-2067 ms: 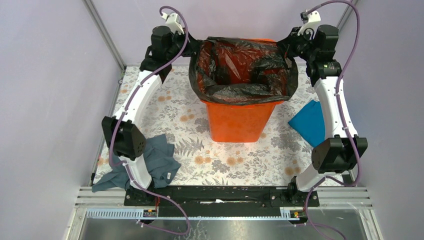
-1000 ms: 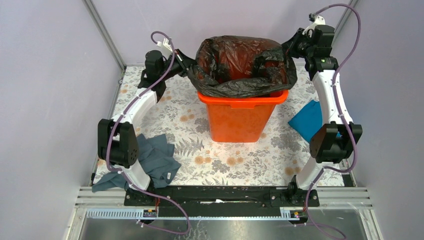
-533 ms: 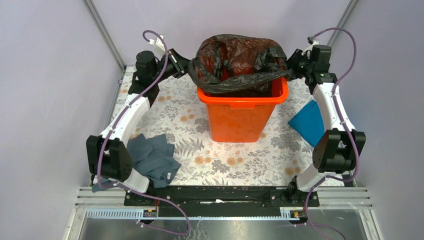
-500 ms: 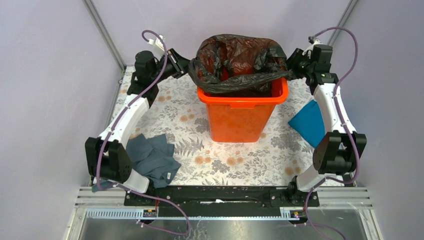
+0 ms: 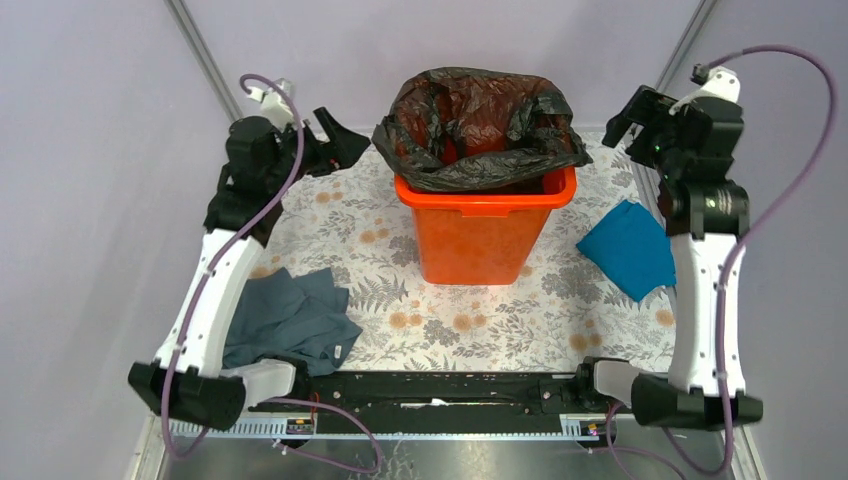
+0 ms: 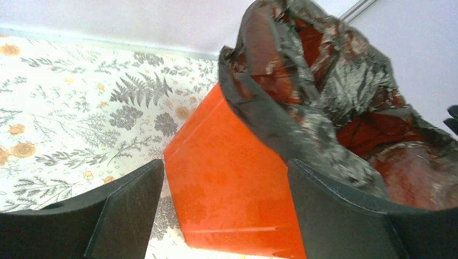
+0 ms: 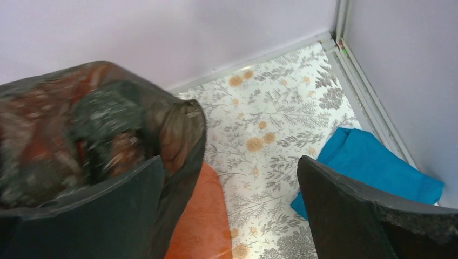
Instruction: Put the trash bags into the trash bin
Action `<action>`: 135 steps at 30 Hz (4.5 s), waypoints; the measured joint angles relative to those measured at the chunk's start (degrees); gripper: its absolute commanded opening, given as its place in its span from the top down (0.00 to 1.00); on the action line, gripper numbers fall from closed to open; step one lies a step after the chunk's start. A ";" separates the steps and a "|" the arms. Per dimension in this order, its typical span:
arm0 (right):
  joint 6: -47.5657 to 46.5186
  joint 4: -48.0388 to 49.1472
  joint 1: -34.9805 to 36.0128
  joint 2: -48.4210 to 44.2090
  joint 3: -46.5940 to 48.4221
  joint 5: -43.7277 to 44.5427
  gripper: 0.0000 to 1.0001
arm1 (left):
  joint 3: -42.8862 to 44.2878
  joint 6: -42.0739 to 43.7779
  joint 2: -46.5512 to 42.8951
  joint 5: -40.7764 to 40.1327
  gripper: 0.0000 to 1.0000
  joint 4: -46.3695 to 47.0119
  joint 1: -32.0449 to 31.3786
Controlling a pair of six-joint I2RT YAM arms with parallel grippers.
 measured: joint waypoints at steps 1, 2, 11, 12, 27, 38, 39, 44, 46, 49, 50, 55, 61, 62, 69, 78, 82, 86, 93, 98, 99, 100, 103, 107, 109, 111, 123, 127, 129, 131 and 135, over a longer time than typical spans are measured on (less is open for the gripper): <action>0.00 -0.48 0.00 -1.88 0.11 -0.37 0.00 | 0.00 0.22 -1.97 -1.03 0.12 -1.25 0.00; 0.02 -0.79 -0.02 -3.82 0.15 -1.64 0.00 | 0.00 0.20 -3.30 -1.53 0.12 -1.90 0.04; 6.47 -1.36 0.02 -15.98 -3.17 -20.63 0.00 | -0.42 -8.24 -12.13 1.55 0.09 2.05 0.04; 8.13 -0.85 0.02 -17.05 -4.33 -22.58 0.00 | -0.44 -9.53 -12.00 2.51 0.09 3.02 0.04; 21.18 9.07 0.04 -17.16 -14.60 -30.97 0.11 | 0.83 -13.38 -2.69 2.73 0.22 1.97 -8.98; 21.75 13.53 0.04 -17.31 -18.29 -32.26 0.69 | 0.66 -9.70 -1.14 -0.98 0.83 2.73 -11.50; 21.70 13.88 0.04 -17.57 -18.91 -32.28 0.77 | 0.50 -9.79 -1.22 -0.92 0.83 2.97 -11.63; 21.07 13.73 0.04 -19.93 -22.10 -32.46 1.00 | -1.55 -10.78 -3.04 0.94 0.85 4.37 -12.24; 20.92 13.05 0.04 -21.44 -22.73 -32.44 1.00 | -3.50 -11.54 -4.87 1.99 0.85 5.11 -13.07; 20.79 12.74 0.04 -24.81 -23.74 -32.44 1.00 | -7.02 -12.79 -8.48 3.13 0.85 6.25 -14.23; 20.65 12.68 0.04 -26.14 -23.98 -32.44 1.00 | -8.26 -13.29 -9.99 3.48 0.85 6.60 -14.49; 19.52 10.93 0.04 -31.01 -24.26 -32.28 1.00 | -13.40 -15.78 -15.93 5.01 0.83 7.89 -14.69; 17.92 9.11 0.04 -32.83 -27.19 -31.74 1.00 | -17.07 -17.14 -18.08 5.55 0.91 9.18 -14.73; 17.46 8.61 0.04 -32.81 -27.76 -31.28 1.00 | -17.57 -17.33 -18.10 5.55 0.93 9.38 -14.73; 12.90 5.42 0.04 -33.83 -33.11 -25.75 1.00 | -23.37 -18.38 -18.21 4.31 0.96 10.78 -14.82; 12.31 8.26 0.11 -31.93 -40.59 -25.14 0.96 | -29.53 -19.52 -17.64 2.12 1.00 15.06 -15.04; 12.52 11.87 0.11 -30.69 -45.05 -25.68 0.74 | -33.62 -20.13 -16.92 0.87 1.00 17.70 -15.04; 10.88 12.20 0.13 -27.47 -47.65 -26.08 0.54 | -36.17 -20.68 -14.82 0.76 0.88 18.95 -15.04; 5.11 3.58 0.13 -25.24 -38.75 -17.09 0.16 | -36.04 -18.25 -14.47 2.82 0.44 17.51 -11.50; 4.48 4.52 0.11 -24.46 -32.13 -13.00 0.14 | -35.98 -19.98 -14.62 10.03 0.30 18.29 0.87; 4.37 4.85 0.02 -22.34 -30.40 -12.52 0.10 | -35.98 -21.09 -14.51 11.41 0.26 19.28 2.75; 4.35 5.07 -0.09 -20.11 -28.94 -12.15 0.06 | -35.98 -23.10 -14.12 13.51 0.23 21.49 4.90; 4.68 7.67 -0.57 -12.44 -25.14 -10.93 0.02 | -35.76 -28.55 -11.13 17.40 0.19 29.49 7.61; 5.79 10.97 -2.25 -4.66 -22.03 -14.69 0.00 | -34.36 -40.52 -0.63 22.73 0.19 47.10 8.87; 6.54 12.79 -4.15 -0.83 -18.99 -19.02 0.00 | -33.38 -47.87 6.32 24.44 0.19 57.70 8.94; 7.56 15.12 -5.57 2.49 -15.87 -23.41 0.00 | -33.05 -53.66 11.58 25.35 0.18 65.44 8.94; 27.50 44.98 -11.54 13.55 -18.43 -49.86 0.16 | -28.15 -67.84 25.75 27.08 0.41 89.26 2.32; 33.38 52.76 -11.47 16.61 -22.82 -54.05 0.29 | -28.15 -68.17 28.33 26.99 0.57 90.42 1.70; 35.30 55.32 -11.43 17.25 -25.11 -55.10 0.37 | -28.15 -67.73 28.52 26.86 0.68 89.99 1.55; 36.87 57.68 -11.37 17.70 -27.02 -56.17 0.48 | -28.15 -66.84 28.52 26.62 0.80 90.14 1.20; 40.59 63.78 -10.99 18.25 -30.29 -57.66 0.72 | -28.15 -65.79 28.52 26.43 1.00 90.27 0.31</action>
